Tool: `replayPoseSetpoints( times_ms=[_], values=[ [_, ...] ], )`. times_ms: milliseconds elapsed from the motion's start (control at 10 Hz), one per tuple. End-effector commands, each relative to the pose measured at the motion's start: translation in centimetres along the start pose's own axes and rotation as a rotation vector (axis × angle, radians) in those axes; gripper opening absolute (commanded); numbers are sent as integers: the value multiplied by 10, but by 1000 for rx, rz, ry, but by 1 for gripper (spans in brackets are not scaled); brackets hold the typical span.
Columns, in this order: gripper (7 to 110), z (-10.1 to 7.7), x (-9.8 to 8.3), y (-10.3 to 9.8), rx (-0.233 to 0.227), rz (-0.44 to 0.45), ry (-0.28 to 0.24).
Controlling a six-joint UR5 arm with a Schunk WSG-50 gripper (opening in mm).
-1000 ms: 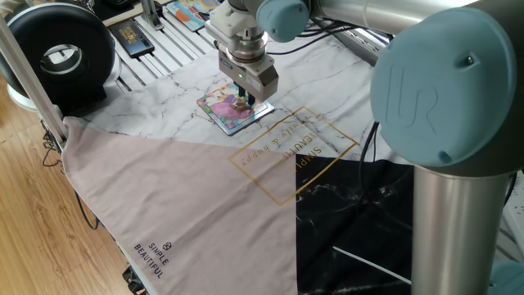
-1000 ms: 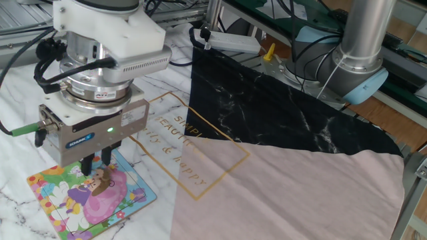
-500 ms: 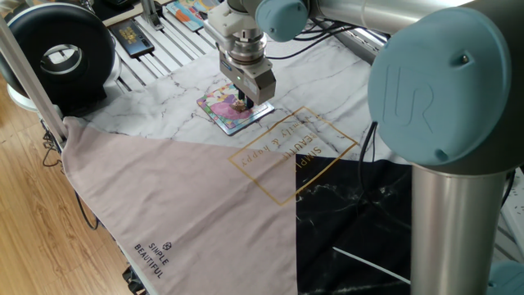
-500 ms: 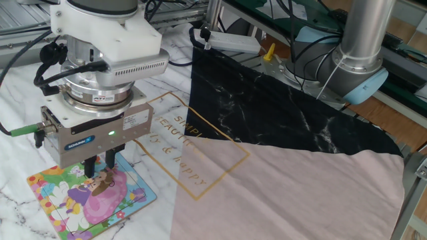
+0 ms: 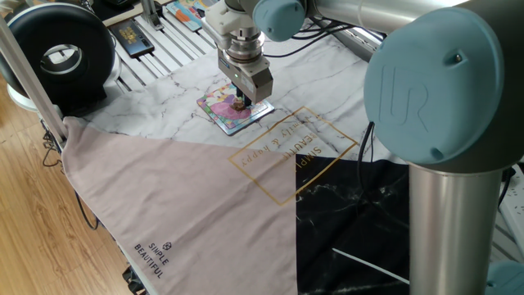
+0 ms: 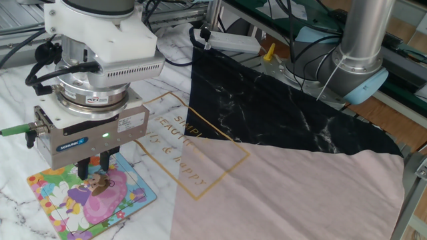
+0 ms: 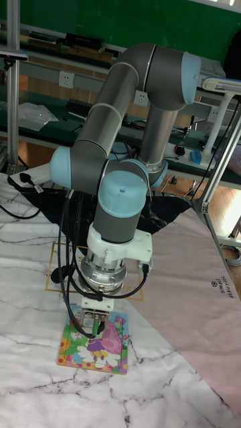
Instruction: Assemble one piece of a puzzle
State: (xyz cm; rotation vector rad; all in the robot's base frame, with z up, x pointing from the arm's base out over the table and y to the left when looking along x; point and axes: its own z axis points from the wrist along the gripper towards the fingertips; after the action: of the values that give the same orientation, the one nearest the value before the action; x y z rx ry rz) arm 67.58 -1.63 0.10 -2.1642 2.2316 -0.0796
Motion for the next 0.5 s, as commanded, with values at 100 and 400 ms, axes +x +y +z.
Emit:
replayPoseSetpoints(
  times_ms=[100, 400],
  values=[
    [22, 0, 0, 1, -9, -4, -6],
    [22, 2, 1, 3, -11, -1, -3]
  ],
)
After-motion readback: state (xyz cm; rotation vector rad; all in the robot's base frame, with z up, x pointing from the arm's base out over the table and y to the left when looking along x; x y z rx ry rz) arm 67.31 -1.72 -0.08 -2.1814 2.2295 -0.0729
